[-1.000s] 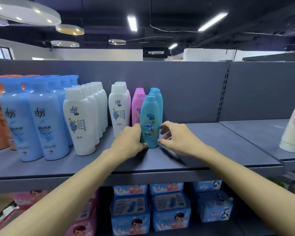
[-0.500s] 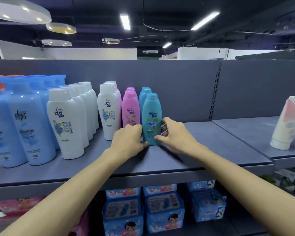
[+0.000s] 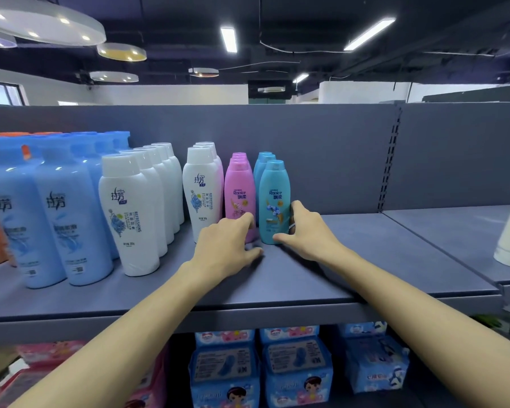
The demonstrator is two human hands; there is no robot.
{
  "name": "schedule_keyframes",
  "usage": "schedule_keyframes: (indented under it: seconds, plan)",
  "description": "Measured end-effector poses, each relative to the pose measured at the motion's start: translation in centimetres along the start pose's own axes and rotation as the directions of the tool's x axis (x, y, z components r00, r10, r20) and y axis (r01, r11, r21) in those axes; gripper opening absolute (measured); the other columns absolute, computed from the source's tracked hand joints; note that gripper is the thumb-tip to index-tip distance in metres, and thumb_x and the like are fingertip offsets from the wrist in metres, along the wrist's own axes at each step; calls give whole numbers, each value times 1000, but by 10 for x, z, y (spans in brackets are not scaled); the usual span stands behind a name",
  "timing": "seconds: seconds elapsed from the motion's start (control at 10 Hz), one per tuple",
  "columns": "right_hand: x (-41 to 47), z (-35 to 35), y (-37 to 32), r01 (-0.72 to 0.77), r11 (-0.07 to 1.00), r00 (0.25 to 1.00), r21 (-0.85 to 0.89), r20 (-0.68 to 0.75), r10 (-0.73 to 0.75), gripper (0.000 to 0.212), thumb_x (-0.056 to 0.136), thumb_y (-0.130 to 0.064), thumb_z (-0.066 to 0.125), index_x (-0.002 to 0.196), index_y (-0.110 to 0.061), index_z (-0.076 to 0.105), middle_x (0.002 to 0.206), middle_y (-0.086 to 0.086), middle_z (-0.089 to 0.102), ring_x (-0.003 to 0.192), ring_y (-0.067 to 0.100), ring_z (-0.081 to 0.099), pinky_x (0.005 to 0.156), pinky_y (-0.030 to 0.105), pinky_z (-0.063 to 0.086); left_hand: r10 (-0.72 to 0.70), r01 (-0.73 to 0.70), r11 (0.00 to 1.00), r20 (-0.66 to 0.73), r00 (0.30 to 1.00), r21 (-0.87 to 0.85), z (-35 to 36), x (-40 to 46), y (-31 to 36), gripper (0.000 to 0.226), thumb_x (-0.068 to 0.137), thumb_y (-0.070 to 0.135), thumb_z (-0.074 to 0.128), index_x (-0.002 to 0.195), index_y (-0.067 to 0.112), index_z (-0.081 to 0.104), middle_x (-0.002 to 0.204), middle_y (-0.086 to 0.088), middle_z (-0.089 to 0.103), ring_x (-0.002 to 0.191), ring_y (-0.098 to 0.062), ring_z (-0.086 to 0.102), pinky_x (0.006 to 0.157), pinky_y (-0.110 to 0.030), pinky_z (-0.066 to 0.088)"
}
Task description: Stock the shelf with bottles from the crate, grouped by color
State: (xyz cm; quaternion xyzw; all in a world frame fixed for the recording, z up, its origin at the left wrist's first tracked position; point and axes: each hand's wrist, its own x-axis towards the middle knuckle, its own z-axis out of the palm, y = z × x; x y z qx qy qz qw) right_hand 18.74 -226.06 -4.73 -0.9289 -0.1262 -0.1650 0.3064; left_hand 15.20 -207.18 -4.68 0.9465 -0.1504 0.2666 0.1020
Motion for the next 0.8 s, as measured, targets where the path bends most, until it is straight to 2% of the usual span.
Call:
schedule_keyframes:
  seconds: [0.2,0.4,0.5,0.8]
  plan:
    - [22,5,-4,-65,998,997,0,27,65,46,79,-28,77,109,-14,46,106,6,64,89,23,62,73,33,51,12,-11,1000,-13,1000,19,-11,-8,-9,51,79,55,65,115,27,41,90,6,63,87,-23,59,69,-36,50]
    - [32,15,-6,-78,997,997,-11,2,78,45,81,-25,76,107,-12,42,105,10,62,89,28,61,76,38,52,-12,12,1000,-18,1000,22,-15,-12,-19,48,79,53,64,115,28,42,89,7,63,87,-23,59,71,-40,52]
    - [35,18,-8,-94,995,995,-39,-12,94,45,81,-26,77,107,-11,43,110,12,61,94,30,61,81,42,52,-16,16,1000,-16,1000,22,-15,-13,-23,48,81,52,63,116,28,41,89,7,64,87,-23,60,71,-41,53]
    - [25,17,-17,-150,984,989,-98,-9,149,46,83,-30,74,110,-8,43,111,14,59,95,32,60,80,42,53,0,1,1000,-8,1000,4,-27,-26,-24,48,84,50,60,120,27,38,91,5,63,85,-24,60,73,-40,52]
